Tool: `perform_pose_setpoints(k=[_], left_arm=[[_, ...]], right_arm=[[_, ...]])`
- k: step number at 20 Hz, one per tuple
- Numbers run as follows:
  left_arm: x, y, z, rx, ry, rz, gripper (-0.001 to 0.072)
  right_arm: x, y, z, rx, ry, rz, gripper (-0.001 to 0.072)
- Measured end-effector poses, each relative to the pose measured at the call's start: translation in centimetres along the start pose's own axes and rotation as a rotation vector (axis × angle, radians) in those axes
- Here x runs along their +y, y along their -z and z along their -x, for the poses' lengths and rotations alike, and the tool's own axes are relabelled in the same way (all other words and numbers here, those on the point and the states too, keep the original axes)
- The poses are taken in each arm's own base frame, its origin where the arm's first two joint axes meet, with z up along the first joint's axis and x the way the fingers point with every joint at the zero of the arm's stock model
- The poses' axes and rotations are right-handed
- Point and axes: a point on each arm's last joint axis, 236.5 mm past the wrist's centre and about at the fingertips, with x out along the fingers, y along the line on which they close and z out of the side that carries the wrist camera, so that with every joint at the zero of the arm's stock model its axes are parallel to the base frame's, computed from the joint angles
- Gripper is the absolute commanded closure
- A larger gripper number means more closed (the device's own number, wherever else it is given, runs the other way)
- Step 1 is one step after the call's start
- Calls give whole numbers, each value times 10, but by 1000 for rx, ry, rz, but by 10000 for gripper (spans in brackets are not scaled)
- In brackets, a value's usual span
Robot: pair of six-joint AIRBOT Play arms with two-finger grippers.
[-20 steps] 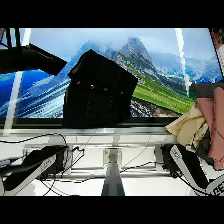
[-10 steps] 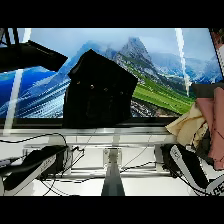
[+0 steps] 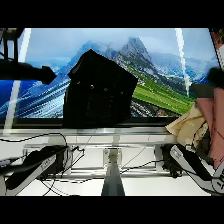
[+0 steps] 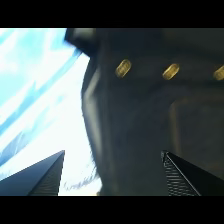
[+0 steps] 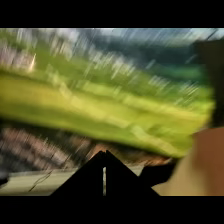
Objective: Fold the clothes and pants, and hang the long-sleeved shirts on hangers.
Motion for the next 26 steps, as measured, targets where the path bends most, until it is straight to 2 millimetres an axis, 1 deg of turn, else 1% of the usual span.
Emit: perform_pose_setpoints(k=[1, 3, 4, 6, 8, 9, 12, 15, 17, 21, 25, 26], left_arm=[[7, 10, -4, 28, -12, 17, 17], [20, 30, -11, 63, -33, 57, 17], [27, 40, -14, 78, -46, 81, 17], [42, 65, -21, 110, -70, 142, 16], [54, 95, -32, 161, -81, 210, 16], [56, 108, -37, 187, -78, 241, 16], [57, 152, -57, 276, -61, 324, 16], [52, 184, -73, 346, -40, 372, 16], [49, 198, -81, 387, -25, 391, 16], [44, 217, -96, 473, 12, 421, 16], [38, 232, -108, 554, 59, 436, 17], [34, 232, -111, 564, 84, 437, 16]], right_arm=[[14, 24, -28, 93, -78, 5, 586], [45, 66, -68, 226, -219, 14, 185], [62, 85, -85, 272, -277, 18, 151], [91, 111, -112, 313, -350, 26, 151], [114, 126, -134, 324, -377, 41, 151], [124, 132, -144, 330, -386, 41, 151], [148, 147, -166, 370, -407, 32, 150], [166, 160, -181, 449, -441, -13, 150], [176, 167, -186, 509, -472, -31, 151], [191, 169, -192, 572, -529, -67, 158], [197, 175, -199, 621, -549, -93, 164], [200, 177, -200, 632, -557, -93, 256]])
